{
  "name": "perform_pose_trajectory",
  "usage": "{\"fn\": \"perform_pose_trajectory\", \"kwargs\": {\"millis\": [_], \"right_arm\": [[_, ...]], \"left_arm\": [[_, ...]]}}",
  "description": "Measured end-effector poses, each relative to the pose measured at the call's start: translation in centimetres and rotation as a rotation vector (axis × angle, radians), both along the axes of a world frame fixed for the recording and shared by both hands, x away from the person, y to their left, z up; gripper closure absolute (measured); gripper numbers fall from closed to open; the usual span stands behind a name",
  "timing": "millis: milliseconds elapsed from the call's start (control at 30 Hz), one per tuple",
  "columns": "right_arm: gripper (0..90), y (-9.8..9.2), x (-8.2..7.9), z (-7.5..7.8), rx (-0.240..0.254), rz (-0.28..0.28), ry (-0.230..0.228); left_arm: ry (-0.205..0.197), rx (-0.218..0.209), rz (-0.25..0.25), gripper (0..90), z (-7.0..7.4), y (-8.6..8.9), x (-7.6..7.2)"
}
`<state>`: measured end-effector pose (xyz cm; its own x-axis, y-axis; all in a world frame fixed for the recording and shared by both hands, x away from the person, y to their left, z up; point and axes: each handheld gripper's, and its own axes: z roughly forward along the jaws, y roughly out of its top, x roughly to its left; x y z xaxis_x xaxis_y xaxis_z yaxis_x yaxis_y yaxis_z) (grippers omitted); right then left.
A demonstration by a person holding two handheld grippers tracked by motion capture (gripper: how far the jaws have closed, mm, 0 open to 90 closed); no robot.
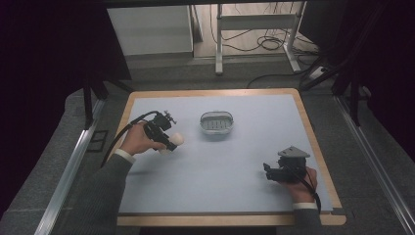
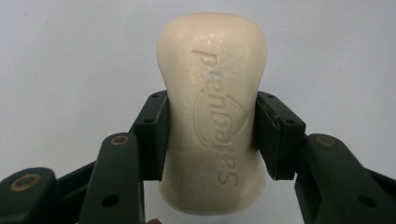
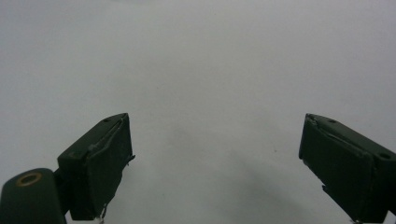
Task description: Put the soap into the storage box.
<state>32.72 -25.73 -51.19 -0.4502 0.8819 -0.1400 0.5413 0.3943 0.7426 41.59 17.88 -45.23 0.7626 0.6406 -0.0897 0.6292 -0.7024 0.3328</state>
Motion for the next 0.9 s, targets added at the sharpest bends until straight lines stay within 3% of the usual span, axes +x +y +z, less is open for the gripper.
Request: {"fn": "perform_pose_trajectory", "kwargs": {"millis": [900], "right_arm": [[9.3, 0.0, 0.0, 0.1, 0.001, 0.002, -0.004]], "left_arm": [[-0.038, 0.006, -0.019, 49.9, 1.6, -1.8, 1.3]]}}
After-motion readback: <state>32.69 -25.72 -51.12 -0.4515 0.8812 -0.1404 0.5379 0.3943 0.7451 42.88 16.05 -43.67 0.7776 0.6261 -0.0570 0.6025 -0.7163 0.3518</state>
